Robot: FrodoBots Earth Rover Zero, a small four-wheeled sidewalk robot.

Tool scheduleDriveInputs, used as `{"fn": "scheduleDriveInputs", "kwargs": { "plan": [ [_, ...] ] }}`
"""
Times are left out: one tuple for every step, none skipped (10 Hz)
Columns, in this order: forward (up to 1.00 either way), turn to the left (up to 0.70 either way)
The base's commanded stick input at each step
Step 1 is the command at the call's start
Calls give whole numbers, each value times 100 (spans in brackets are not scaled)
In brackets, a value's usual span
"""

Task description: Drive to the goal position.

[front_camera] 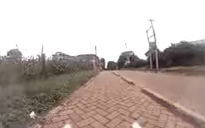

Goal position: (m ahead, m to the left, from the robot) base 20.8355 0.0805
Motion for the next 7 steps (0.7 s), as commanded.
{"fn": "scheduleDriveInputs", "kwargs": {
  "plan": [
    [70,0],
    [70,0],
    [70,0],
    [70,7],
    [70,10],
    [70,6],
    [70,5]
  ]
}}
